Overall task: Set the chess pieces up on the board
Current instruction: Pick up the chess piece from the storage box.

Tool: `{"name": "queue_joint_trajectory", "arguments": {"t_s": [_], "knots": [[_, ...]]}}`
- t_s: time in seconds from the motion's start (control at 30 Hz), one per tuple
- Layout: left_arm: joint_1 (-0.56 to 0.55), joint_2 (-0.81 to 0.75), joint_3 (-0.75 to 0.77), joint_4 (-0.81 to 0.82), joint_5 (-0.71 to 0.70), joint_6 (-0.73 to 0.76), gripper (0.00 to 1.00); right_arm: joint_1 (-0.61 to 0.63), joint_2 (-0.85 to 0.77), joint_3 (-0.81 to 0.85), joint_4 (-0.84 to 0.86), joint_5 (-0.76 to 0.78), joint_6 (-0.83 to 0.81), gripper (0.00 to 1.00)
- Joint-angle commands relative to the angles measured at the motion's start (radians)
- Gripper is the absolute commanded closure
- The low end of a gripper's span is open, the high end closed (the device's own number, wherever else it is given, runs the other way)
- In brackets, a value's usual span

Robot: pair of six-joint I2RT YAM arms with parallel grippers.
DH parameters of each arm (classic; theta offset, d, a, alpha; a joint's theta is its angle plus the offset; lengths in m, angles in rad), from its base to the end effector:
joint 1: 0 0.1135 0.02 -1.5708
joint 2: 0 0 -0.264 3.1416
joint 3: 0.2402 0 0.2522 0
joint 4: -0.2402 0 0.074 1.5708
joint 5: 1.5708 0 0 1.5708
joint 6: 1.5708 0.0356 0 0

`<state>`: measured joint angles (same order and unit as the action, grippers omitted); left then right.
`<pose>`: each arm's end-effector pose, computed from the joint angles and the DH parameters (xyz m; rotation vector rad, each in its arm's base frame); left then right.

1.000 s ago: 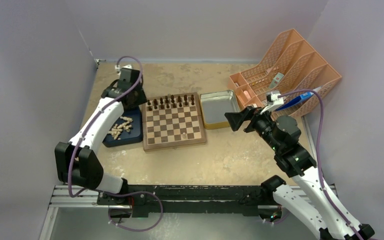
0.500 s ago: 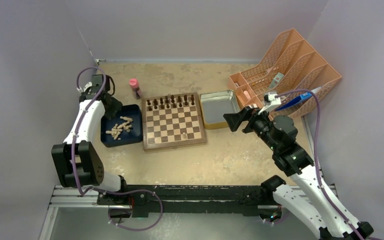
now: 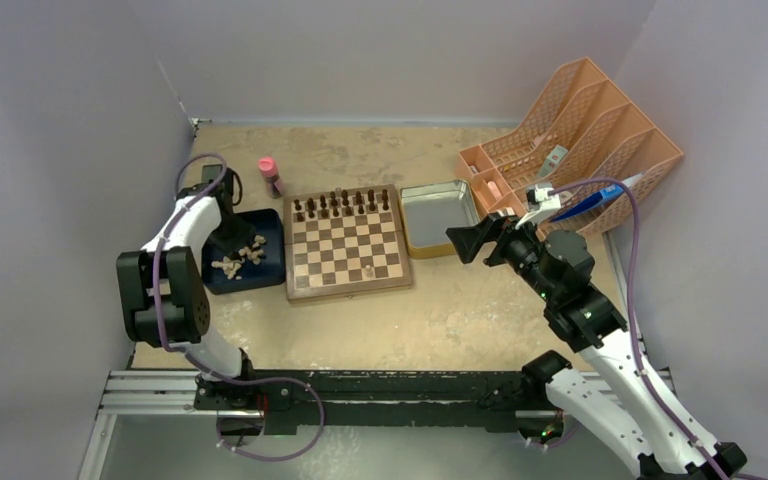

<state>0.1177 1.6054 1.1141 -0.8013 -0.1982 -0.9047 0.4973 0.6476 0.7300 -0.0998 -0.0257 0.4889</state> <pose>0.3004 0.0426 0.2100 -1.4077 2.4297 0.1071 0.1386 0.0763 0.3508 -0.0277 1.6444 0.7836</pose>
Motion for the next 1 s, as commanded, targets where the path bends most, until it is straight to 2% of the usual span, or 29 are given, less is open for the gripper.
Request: {"name": "queue_joint_trajectory", "arguments": {"t_s": [0.0, 0.5, 0.97], "knots": [[0.005, 0.026, 0.004, 0.025, 0.011, 0.04, 0.64, 0.003, -0.007, 0.022, 0.05, -0.012, -0.013, 0.01], [0.003, 0.066, 0.002, 0.074, 0.078, 0.093, 0.64, 0.003, 0.023, 0.015, 0.081, -0.014, -0.009, 0.01], [-0.039, 0.085, 0.002, 0.037, 0.05, 0.072, 0.7, 0.003, 0.018, -0.001, 0.078, -0.013, -0.011, 0.01]]}}
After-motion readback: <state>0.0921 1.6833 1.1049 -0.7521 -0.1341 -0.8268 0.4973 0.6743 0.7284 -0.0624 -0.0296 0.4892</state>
